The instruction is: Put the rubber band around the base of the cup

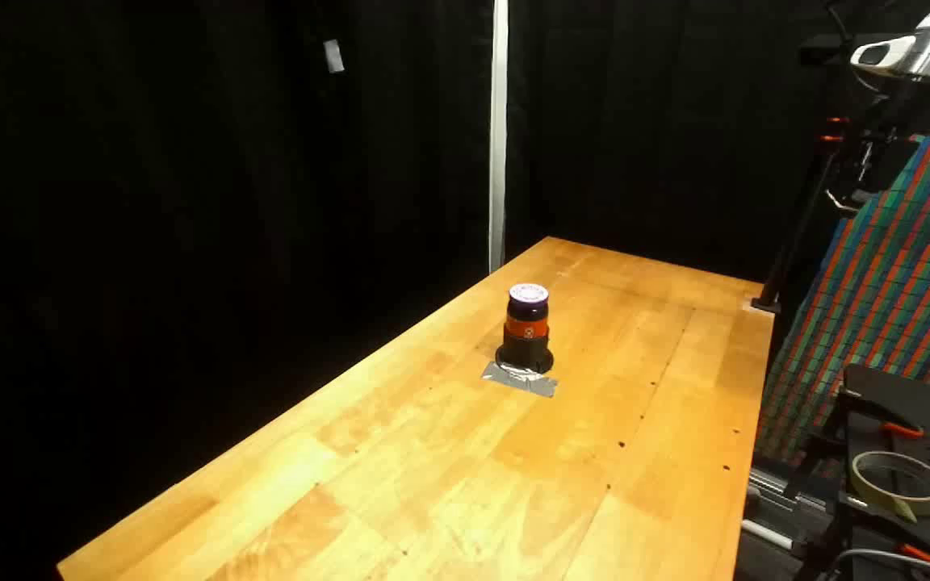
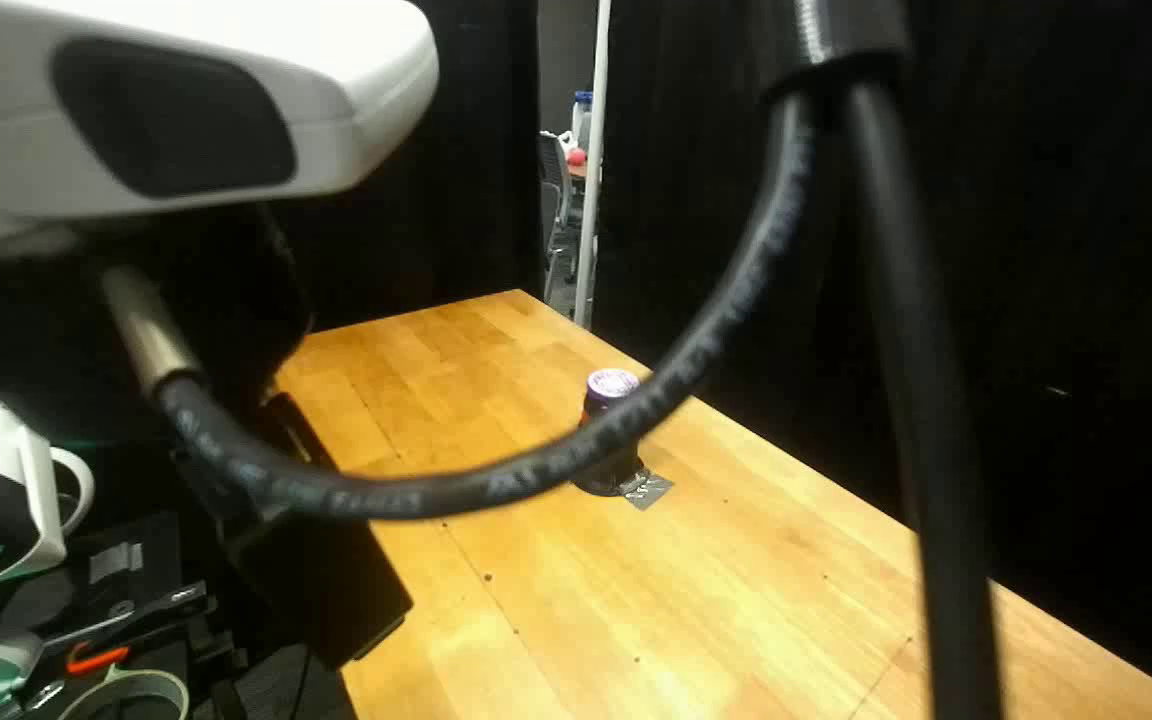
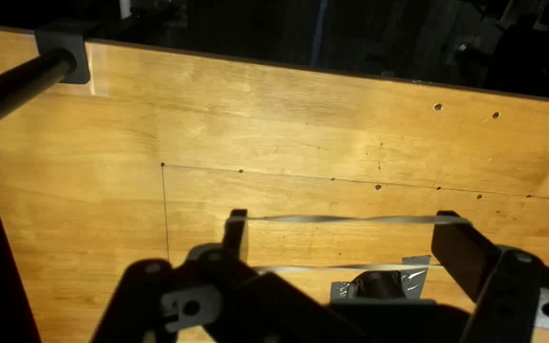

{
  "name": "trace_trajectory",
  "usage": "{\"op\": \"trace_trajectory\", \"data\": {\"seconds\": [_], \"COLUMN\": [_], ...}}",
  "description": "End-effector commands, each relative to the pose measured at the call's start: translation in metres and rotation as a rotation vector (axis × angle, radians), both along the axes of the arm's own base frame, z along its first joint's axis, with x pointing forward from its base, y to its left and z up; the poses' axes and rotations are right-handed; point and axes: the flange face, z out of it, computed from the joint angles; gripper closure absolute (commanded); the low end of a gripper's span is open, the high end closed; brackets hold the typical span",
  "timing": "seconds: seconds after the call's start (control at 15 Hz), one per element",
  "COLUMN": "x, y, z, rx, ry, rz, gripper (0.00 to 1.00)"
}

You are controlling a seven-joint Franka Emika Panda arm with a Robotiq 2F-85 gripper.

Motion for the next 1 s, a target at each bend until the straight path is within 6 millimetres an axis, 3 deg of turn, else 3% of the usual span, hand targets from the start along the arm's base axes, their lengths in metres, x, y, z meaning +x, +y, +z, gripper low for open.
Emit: {"op": "trace_trajectory", "data": {"seconds": [0.0, 0.53, 0.8, 0.93], "x": [0.000, 0.000, 0.050, 0.081], "y": [0.000, 0.000, 0.062, 0.108], "z": [0.000, 0.000, 0.018, 0.021], "rx": [0.001, 0.001, -0.110, -0.161], "ry": [0.002, 0.004, 0.038, 0.080], "rz": [0.000, 0.000, 0.050, 0.074], "gripper": [0.00, 0.00, 0.00, 0.00]}}
